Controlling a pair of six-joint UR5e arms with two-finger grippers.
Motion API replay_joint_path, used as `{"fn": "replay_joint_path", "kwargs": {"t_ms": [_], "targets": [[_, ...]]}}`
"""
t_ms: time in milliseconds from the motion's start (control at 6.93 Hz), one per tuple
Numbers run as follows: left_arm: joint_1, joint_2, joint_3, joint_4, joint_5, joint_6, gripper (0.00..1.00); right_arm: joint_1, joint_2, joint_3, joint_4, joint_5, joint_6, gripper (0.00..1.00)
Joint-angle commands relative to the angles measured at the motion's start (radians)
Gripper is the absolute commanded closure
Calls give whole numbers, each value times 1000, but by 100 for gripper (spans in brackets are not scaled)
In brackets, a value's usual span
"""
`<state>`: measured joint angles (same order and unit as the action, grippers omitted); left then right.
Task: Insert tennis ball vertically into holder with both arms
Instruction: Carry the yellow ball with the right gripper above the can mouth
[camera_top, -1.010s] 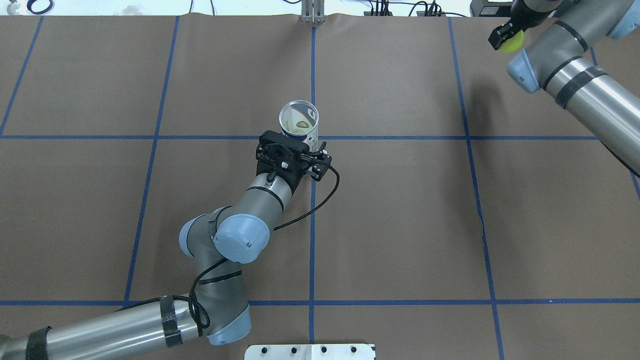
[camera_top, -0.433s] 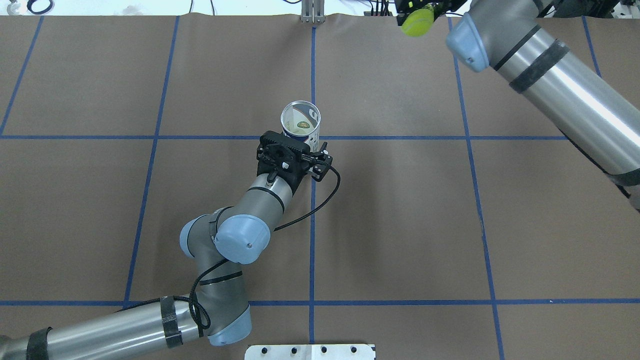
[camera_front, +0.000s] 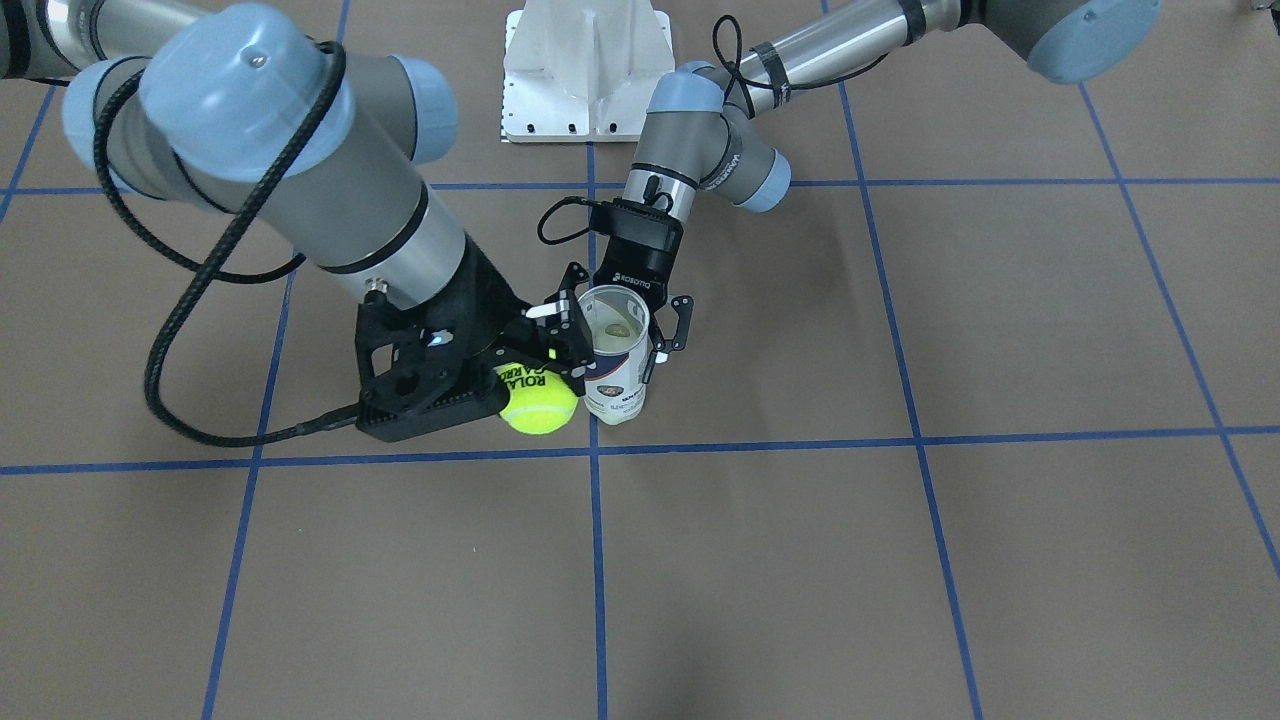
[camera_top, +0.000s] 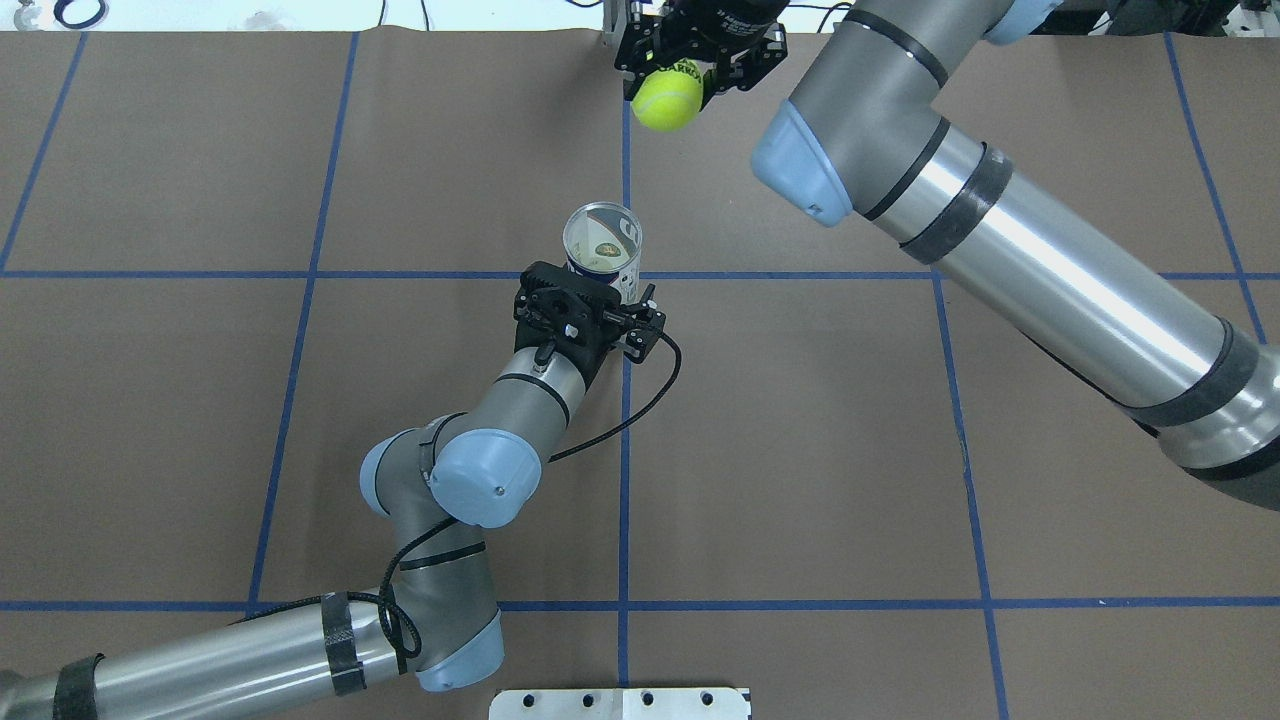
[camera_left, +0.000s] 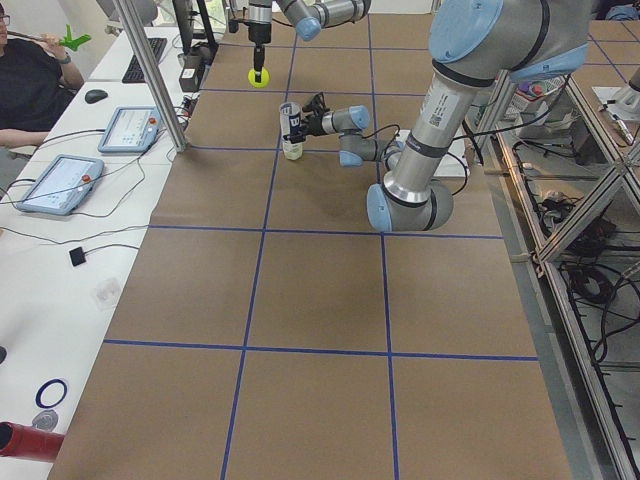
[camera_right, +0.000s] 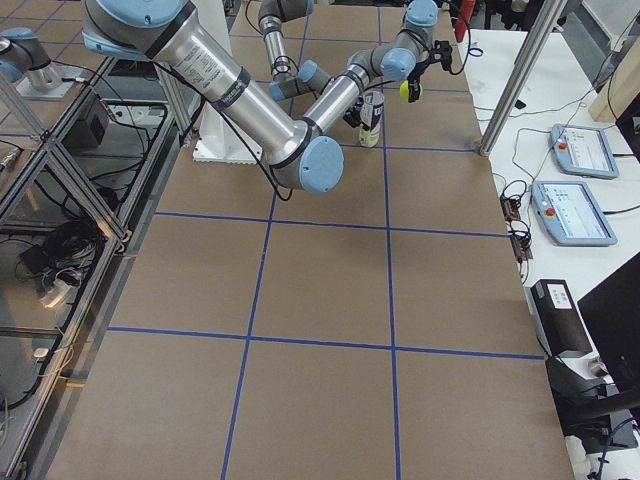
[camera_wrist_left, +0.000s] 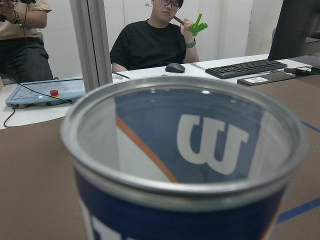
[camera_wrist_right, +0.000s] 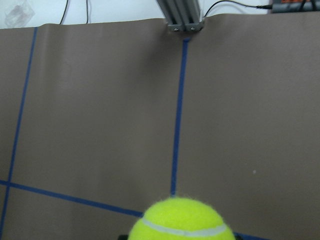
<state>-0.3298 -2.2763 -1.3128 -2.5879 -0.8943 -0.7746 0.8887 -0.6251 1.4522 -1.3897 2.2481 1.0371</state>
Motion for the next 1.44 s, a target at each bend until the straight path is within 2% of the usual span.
{"fn": "replay_joint_path", "kwargs": {"t_ms": [0,289,577,722,1010,1299], "targets": [[0,-2,0,0,0,2,1,-72,2,60,-2,-30,61,100],[3,-8,1,0,0,2,1,-134,-5,63,-14,-88,66,100],[3,-8,3,0,0,2,1,-137,-13,63,-38,-93,64,100],[2,-8,3,0,0,2,1,-136,-22,86,-58,-90,63,100],[2,-8,3,0,0,2,1,-136,-94,198,-98,-85,61,100],[2,-8,3,0,0,2,1,-149,-91,194,-98,-94,61,100]]}}
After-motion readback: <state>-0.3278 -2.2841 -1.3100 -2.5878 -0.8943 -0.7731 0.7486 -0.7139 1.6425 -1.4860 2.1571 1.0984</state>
